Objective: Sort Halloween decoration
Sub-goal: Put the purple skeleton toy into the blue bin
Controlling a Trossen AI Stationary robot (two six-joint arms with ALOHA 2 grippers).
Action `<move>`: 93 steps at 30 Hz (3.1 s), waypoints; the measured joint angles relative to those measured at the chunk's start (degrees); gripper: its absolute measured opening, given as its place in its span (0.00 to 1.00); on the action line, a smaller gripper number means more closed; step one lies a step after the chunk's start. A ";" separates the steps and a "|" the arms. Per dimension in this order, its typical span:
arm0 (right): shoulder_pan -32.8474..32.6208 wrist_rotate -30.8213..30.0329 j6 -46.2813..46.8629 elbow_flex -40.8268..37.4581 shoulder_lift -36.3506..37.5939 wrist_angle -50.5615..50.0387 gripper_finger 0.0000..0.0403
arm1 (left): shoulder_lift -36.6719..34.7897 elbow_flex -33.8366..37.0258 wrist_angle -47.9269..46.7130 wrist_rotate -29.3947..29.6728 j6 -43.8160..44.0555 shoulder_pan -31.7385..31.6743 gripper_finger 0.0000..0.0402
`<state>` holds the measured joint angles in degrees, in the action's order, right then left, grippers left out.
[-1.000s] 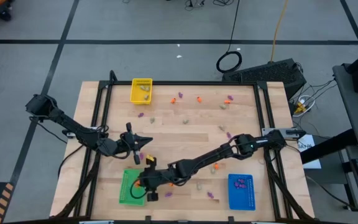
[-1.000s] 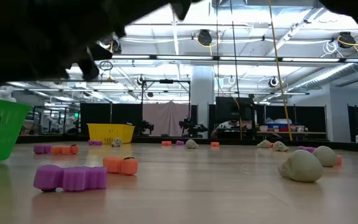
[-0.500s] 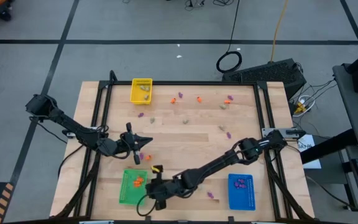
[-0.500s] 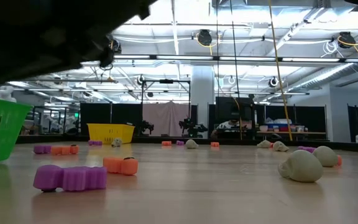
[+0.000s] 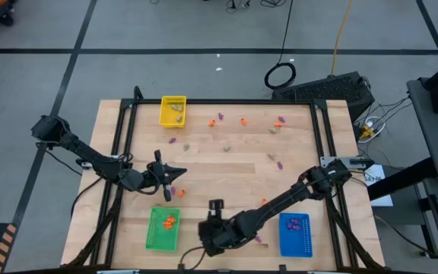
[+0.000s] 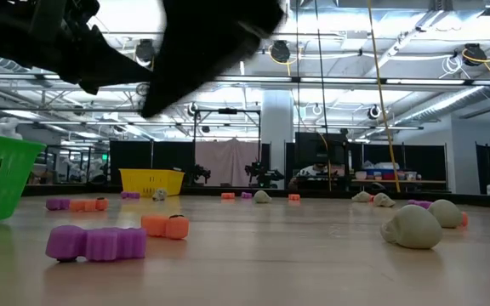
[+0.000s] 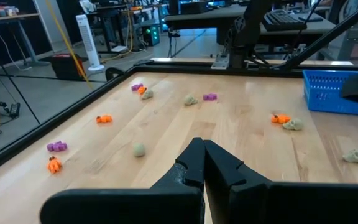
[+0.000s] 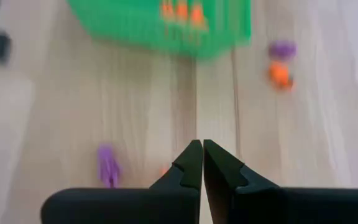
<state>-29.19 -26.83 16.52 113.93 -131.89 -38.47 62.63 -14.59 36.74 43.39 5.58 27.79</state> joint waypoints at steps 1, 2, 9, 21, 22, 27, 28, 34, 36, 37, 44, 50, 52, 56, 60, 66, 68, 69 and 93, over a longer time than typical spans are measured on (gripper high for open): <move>-0.49 -0.02 1.38 -1.30 0.57 -0.91 0.00 | 0.00 -0.02 0.02 -0.02 0.00 0.00 0.01; -0.89 0.00 2.82 -2.84 1.23 -1.49 0.00 | 0.00 -0.02 0.01 -0.02 0.00 0.00 0.01; -4.28 2.76 18.13 -16.20 11.51 -6.09 0.00 | 0.00 -0.02 0.03 -0.07 0.02 0.00 0.01; -9.04 21.54 46.70 -25.10 18.29 -16.47 0.00 | 0.00 -0.02 0.23 -0.08 0.13 0.00 0.01; -9.18 22.61 47.52 -25.11 18.00 -16.44 0.00 | 0.00 -0.02 0.26 -0.08 0.16 0.00 0.01; -9.18 24.02 48.80 -25.18 17.64 -15.72 0.07 | -0.01 -0.02 0.05 -0.07 1.22 -0.01 0.01; -9.18 23.98 48.80 -25.18 17.68 -15.27 0.10 | 0.00 -0.02 -0.08 -0.08 1.22 0.00 0.01; -9.18 24.06 48.07 -25.15 16.12 -13.57 0.27 | -0.01 -0.02 -0.16 -0.08 1.22 -0.01 0.01; -9.14 24.44 47.37 -25.15 14.71 -12.79 0.31 | 0.00 -0.02 -0.19 -0.08 1.25 -0.02 0.01; -9.08 24.78 47.08 -25.15 13.92 -12.35 0.32 | 0.00 -0.02 -0.25 -0.08 1.25 -0.02 0.01; -8.77 25.60 44.95 -24.89 10.95 -11.96 0.27 | 0.00 -0.02 -0.35 -0.08 1.51 -0.01 0.01; -8.66 25.32 41.64 -24.87 10.69 -12.31 0.09 | -0.01 -0.02 -0.38 -0.08 1.51 -0.01 0.01; -8.70 24.34 40.21 -24.93 10.92 -12.38 0.04 | 0.00 -0.02 -0.38 -0.08 1.51 -0.01 0.01; -8.70 23.89 39.40 -25.18 12.25 -12.69 0.03 | -0.02 -0.02 -0.36 -0.07 1.51 0.00 0.01; -8.69 23.39 39.41 -25.24 15.48 -13.39 0.03 | 0.00 -0.02 -0.36 -0.08 1.51 -0.01 0.01; -10.67 24.39 43.79 -25.18 21.71 -22.28 0.02 | 0.00 -0.02 -0.36 -0.08 1.51 0.00 0.01; -12.07 25.56 46.72 -25.18 24.43 -26.91 0.02 | 0.00 -0.02 -0.37 -0.08 1.51 0.00 0.01; -12.90 25.67 48.19 -25.16 25.57 -29.16 0.02 | -0.02 -0.02 -0.38 -0.08 1.51 0.00 0.01; -17.64 30.07 57.38 -58.06 38.84 -6.49 0.15 | 0.00 -0.02 -0.03 -3.12 1.77 0.00 0.01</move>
<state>-46.83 3.24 73.90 55.86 -93.06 -44.97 62.63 -14.61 36.71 40.27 7.35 27.79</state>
